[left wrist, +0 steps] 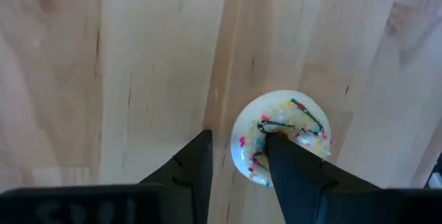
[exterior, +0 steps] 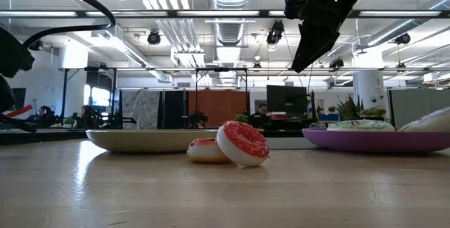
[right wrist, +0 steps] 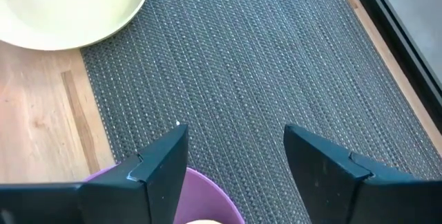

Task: Pick & Place donuts
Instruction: Put the small white donut on the white plate

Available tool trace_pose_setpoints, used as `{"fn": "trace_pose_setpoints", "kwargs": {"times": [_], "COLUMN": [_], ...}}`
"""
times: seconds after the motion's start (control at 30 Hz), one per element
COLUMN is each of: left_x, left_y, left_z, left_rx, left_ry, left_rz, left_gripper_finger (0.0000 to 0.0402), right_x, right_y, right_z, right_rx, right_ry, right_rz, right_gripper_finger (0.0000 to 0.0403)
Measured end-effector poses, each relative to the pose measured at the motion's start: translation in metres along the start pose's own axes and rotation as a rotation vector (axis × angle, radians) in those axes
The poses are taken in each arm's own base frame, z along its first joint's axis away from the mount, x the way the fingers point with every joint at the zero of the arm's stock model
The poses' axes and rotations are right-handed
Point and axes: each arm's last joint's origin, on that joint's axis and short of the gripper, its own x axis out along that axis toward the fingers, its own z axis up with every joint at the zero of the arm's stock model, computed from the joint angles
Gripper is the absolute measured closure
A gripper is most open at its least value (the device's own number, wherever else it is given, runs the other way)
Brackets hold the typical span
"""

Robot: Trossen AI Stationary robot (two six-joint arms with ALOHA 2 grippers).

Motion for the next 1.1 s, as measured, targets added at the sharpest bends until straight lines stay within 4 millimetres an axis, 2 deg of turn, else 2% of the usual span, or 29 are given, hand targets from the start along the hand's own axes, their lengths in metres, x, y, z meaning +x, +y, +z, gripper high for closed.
{"fn": "trace_pose_setpoints", "kwargs": {"times": [0.1,0.27,0.37,0.47,0.6,0.73,0.87,0.97,1.1], "left_x": [0.0,-0.001,-0.005,-0.019,-0.053,-0.092,-0.115,-0.115,-0.104], "left_y": [-0.002,-0.001,0.003,0.017,0.049,0.08,0.117,0.14,0.153], "left_z": [0.002,0.005,0.009,0.012,0.021,0.048,0.086,0.109,0.134], "left_rx": [-0.01,-0.028,-0.036,-0.051,-0.098,-0.109,-0.171,-0.192,-0.146], "left_ry": [-0.013,0.002,0.0,-0.005,-0.087,-0.313,-0.468,-0.435,-0.355], "left_rz": [-0.027,-0.057,-0.059,-0.023,0.065,0.099,0.176,0.21,0.229], "left_gripper_finger": [0.0316,0.0389,0.0398,0.04,0.0401,0.0401,0.0401,0.0401,0.0401], "right_x": [0.0,0.0,0.0,0.0,0.0,0.0,0.0,0.0,0.0], "right_y": [0.0,0.0,0.0,0.0,0.0,0.0,0.0,0.0,-0.001], "right_z": [0.0,0.0,-0.001,-0.001,-0.001,-0.002,-0.002,-0.003,-0.004], "right_rx": [0.0,-0.005,-0.009,-0.011,-0.033,-0.049,-0.055,-0.051,-0.03], "right_ry": [0.0,0.002,0.008,0.009,0.013,0.02,0.023,0.029,0.038], "right_rz": [0.0,0.0,-0.001,-0.002,0.0,-0.001,-0.002,-0.003,-0.006], "right_gripper_finger": [0.0174,0.0174,0.0174,0.0174,0.0174,0.0174,0.0174,0.0174,0.0174]}}
